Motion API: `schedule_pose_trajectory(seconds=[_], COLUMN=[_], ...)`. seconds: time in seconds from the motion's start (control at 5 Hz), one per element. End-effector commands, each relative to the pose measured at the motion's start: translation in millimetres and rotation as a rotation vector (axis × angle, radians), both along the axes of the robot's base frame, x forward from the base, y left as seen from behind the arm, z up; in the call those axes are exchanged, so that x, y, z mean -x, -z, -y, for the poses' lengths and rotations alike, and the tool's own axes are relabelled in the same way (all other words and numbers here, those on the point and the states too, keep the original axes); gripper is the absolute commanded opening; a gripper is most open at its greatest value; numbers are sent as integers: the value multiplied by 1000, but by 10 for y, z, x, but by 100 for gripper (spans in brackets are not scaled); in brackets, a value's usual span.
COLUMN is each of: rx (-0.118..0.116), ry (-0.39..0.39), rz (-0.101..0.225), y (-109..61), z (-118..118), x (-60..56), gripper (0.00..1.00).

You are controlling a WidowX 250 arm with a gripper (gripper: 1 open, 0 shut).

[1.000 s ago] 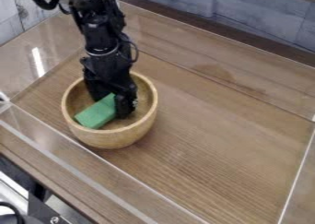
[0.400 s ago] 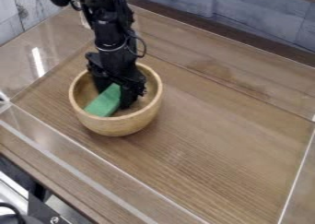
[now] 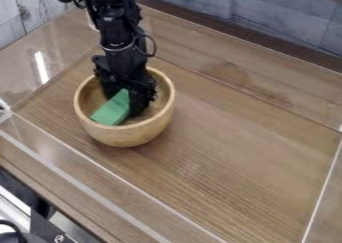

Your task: Move green object from inside the wooden bowl to the table next to it

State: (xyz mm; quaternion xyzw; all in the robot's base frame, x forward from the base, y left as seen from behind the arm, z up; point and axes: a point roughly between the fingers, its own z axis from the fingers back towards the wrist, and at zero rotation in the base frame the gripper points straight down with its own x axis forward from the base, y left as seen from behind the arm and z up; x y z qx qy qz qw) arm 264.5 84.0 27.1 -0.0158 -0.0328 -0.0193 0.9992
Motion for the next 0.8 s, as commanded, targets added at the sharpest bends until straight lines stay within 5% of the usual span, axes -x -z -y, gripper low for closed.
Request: schedule_pose_trajectory(seconds=[0.0, 0.2, 0.6], rx=[-5, 8, 45], ry=[-46, -93, -62], rz=[57, 69, 104], y=[-205, -306, -521], z=[-62, -77, -55], x=[-78, -83, -143], gripper=[0, 0, 0])
